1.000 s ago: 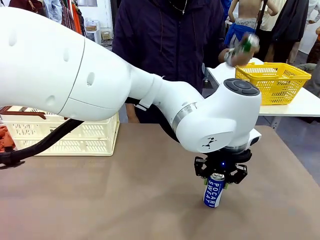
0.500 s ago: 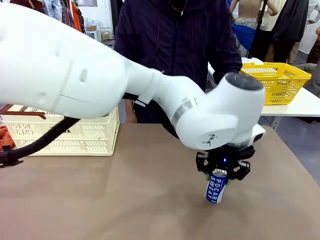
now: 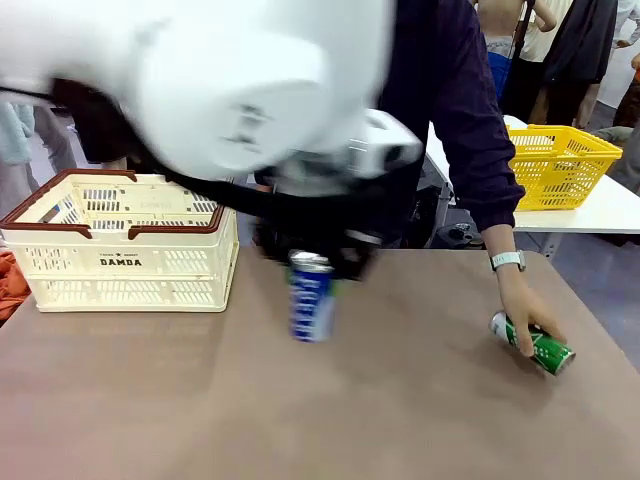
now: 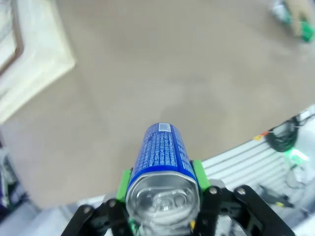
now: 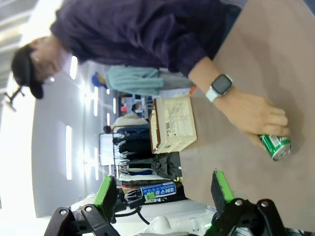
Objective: Place the drinks into the Shopping basket.
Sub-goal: Pick up one drink and place it into the Shopping basket.
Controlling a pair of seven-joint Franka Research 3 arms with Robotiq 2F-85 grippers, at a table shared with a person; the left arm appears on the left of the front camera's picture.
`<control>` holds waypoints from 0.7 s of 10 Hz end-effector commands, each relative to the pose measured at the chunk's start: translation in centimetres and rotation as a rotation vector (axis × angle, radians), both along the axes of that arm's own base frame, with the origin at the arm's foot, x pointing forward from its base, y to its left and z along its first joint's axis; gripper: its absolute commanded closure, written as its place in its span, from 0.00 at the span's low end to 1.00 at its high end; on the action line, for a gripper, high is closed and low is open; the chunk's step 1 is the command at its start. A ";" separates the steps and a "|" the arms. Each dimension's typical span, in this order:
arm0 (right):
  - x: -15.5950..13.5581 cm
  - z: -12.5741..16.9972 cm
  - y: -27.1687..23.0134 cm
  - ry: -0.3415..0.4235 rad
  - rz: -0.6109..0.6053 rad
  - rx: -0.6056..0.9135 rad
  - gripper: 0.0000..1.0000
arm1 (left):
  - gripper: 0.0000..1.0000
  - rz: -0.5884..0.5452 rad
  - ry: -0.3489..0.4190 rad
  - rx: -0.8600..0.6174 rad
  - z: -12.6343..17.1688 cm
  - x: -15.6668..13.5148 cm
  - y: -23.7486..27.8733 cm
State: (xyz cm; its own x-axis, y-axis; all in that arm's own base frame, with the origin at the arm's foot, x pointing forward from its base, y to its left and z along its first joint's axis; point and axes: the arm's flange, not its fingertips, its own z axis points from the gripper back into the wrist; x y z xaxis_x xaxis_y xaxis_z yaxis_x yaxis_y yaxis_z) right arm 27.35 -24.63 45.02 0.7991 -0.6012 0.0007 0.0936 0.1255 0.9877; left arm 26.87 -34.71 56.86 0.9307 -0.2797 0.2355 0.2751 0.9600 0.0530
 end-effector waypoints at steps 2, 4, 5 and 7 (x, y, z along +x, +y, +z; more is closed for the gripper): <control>0.1 0.2 0.0 -0.022 -0.003 0.006 0.00 | 1.00 0.299 -0.016 -0.139 -1.6 -2.0 16.5; 0.1 0.2 0.0 -0.022 -0.003 0.006 0.00 | 1.00 0.466 -0.035 -0.341 -2.7 -4.7 21.0; 0.1 0.2 0.0 -0.022 -0.003 0.006 0.00 | 1.00 0.333 0.031 -0.125 -1.9 -1.4 17.9; 0.1 0.2 0.0 -0.022 -0.003 0.006 0.00 | 1.00 0.333 0.031 -0.125 -1.9 -1.4 17.9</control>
State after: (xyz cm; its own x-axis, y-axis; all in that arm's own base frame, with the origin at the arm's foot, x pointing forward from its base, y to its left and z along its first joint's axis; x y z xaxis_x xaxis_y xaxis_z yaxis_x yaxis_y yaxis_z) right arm 27.37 -24.61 45.01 0.7996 -0.6006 0.0004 0.0939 0.1257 0.9876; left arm 24.16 -15.82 53.66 0.9688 0.1089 0.2228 -0.0911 0.9919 -0.0889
